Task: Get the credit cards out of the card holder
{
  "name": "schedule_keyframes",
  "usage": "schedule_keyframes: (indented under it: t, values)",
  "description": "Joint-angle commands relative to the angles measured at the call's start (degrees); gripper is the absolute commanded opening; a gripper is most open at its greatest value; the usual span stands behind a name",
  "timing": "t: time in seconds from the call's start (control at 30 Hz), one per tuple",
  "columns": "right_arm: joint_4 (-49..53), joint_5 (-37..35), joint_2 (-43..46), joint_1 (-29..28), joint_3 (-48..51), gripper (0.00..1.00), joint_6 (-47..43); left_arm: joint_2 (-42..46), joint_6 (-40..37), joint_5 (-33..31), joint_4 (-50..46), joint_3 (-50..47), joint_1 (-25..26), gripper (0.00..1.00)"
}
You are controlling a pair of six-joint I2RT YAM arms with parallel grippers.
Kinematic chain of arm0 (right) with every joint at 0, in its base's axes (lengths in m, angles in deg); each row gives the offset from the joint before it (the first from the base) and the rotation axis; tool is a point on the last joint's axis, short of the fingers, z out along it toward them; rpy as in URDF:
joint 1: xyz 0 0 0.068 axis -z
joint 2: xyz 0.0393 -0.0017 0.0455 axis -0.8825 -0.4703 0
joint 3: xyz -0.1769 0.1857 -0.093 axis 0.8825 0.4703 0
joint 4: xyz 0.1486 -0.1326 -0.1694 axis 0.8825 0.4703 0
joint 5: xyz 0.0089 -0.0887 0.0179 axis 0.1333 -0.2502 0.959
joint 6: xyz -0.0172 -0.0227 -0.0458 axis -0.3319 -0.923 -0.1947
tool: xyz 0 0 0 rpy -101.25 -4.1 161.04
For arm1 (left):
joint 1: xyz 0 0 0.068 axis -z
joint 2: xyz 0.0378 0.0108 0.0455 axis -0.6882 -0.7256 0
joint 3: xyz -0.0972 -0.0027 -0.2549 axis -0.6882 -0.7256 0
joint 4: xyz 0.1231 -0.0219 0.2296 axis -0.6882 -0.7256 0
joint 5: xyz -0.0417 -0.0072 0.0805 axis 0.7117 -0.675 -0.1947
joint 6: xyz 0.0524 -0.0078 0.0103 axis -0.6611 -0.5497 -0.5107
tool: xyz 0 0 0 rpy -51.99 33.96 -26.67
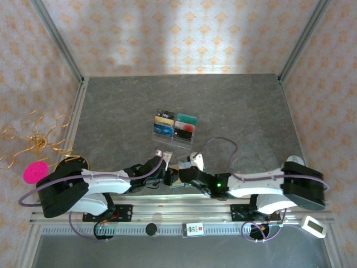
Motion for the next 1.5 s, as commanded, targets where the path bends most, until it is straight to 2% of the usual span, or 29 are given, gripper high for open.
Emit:
schedule_keyframes:
  t: [0.0, 0.23, 0.43, 0.5, 0.63, 0.7, 0.77, 0.87, 1.0, 1.17, 1.47]
  values:
    - [5.3, -7.5, 7.9, -0.2, 2.5, 0.34, 3.5, -3.4, -1.1, 1.8, 3.7, 3.5, 0.9, 0.14]
    - [10.5, -9.6, 19.3, -0.2, 7.3, 0.34, 7.5, -13.3, -1.7, 4.7, 6.3, 9.3, 1.6, 0.14]
    - [11.8, -9.3, 21.6, -0.1, 8.1, 0.34, 8.1, -16.6, -3.0, 4.7, 4.1, 12.1, 1.6, 0.11]
    - [11.5, -8.7, 21.2, -0.1, 7.9, 0.34, 7.4, -15.0, -2.6, 4.8, 4.1, 11.4, 1.6, 0.11]
    - [8.4, -5.2, 20.1, 0.0, 7.2, 0.30, 4.4, -3.6, -1.4, 0.2, 2.1, 7.3, 1.5, 0.18]
    - [5.7, -1.3, 19.2, 1.1, 6.8, 0.29, 2.4, 1.6, -1.0, -2.5, -0.5, 5.0, 1.3, 0.18]
    - [2.7, 6.1, 17.5, 5.0, 6.6, 0.27, 0.9, 5.1, -0.3, -4.0, -2.6, 1.9, 0.7, 0.13]
    - [-4.2, 19.1, 14.0, 9.9, 7.1, 0.28, -1.5, 7.1, 0.8, -3.8, -3.4, -2.6, 0.0, 0.11]
    - [-6.0, 27.9, 5.9, 12.0, 3.4, 0.27, -3.5, 6.2, 1.3, -3.4, -0.4, -6.0, -0.7, 0.11]
    - [-7.1, 30.2, -1.5, 13.5, 1.0, 0.22, -2.2, 3.4, -1.1, -3.5, 0.0, -5.3, -3.2, 0.02]
    - [-8.8, 28.2, -5.3, 16.0, 1.9, 0.20, 2.1, -1.0, -5.0, -1.1, -0.5, -2.8, -6.0, 0.00]
